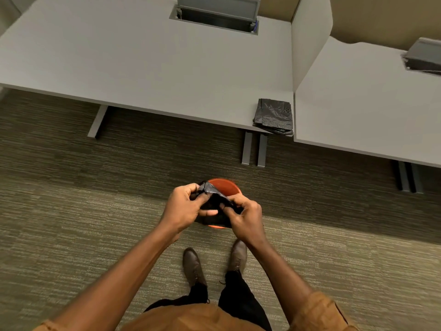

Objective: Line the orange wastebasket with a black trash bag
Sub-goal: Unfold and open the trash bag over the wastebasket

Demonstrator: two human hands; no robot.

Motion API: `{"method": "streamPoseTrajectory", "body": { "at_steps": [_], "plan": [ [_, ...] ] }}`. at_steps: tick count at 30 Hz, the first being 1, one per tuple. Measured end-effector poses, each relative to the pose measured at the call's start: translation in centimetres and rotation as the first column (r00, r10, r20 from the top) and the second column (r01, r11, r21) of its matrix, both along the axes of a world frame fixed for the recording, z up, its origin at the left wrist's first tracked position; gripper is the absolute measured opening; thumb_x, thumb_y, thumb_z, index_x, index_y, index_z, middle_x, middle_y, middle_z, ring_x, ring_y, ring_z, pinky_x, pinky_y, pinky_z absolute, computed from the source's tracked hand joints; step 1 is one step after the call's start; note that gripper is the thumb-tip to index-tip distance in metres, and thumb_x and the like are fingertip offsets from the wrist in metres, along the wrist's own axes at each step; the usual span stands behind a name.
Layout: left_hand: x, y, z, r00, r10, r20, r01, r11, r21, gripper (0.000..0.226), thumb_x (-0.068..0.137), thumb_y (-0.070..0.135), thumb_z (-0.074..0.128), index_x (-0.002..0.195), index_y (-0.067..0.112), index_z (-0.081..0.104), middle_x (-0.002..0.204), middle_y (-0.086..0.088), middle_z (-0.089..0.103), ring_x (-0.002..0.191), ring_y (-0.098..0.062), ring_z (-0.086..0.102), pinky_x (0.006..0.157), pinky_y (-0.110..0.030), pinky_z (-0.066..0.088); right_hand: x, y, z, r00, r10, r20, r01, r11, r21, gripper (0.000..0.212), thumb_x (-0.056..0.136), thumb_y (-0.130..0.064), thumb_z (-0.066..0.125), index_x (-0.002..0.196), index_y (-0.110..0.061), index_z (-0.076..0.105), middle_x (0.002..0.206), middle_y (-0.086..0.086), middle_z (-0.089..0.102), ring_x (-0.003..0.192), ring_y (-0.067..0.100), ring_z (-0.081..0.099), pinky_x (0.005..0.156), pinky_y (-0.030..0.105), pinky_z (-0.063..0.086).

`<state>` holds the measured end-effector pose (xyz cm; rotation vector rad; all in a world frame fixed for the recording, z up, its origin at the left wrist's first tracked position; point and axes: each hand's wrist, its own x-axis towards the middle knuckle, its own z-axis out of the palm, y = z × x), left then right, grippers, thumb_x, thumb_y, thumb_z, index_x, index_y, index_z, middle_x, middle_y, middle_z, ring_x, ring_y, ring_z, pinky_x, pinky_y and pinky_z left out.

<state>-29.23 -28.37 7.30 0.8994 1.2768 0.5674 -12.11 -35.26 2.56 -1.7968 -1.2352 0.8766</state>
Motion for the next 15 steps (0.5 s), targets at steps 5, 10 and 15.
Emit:
{"method": "streamPoseTrajectory", "body": {
  "at_steps": [5, 10, 15],
  "plan": [
    [-0.09, -0.04, -0.19, 0.996, 0.083, -0.045, -0.085, 0.996, -0.041, 0.013, 0.107, -0.003, 0.062, 0.114, -0.009, 0.07, 0.117, -0.024, 0.079, 0.084, -0.029, 0.086, 0.072, -0.048, 0.07, 0.65, 0.36, -0.13, 0.981, -0.152, -0.121, 0.133, 0.979, -0.152, 0.015, 0.083, -0.018, 0.093, 0.082, -0.028, 0.081, 0.084, -0.009, 0.082, 0.086, 0.007, 0.079, 0.079, 0.029, 0.062],
    [0.23, 0.31, 0.32, 0.957, 0.288, 0.046, -0.277, 0.948, -0.158, 0.016, 0.11, -0.008, 0.051, 0.115, -0.009, 0.066, 0.115, -0.022, 0.076, 0.081, -0.026, 0.084, 0.068, -0.039, 0.071, 0.69, 0.47, -0.01, 0.942, -0.213, -0.259, 0.165, 0.967, -0.196, 0.011, 0.087, -0.012, 0.089, 0.084, -0.021, 0.083, 0.092, -0.001, 0.085, 0.093, 0.021, 0.081, 0.09, 0.043, 0.066],
    [0.22, 0.84, -0.58, 0.9, 0.427, 0.085, -0.4, 0.888, -0.227, 0.02, 0.108, -0.012, 0.05, 0.119, -0.008, 0.065, 0.118, -0.023, 0.073, 0.095, -0.03, 0.078, 0.066, -0.035, 0.071, 0.71, 0.39, 0.02, 0.926, -0.269, -0.265, 0.197, 0.943, -0.266, 0.027, 0.092, 0.005, 0.077, 0.092, -0.021, 0.087, 0.098, -0.003, 0.086, 0.097, 0.014, 0.082, 0.091, 0.038, 0.067]
  ]
}}
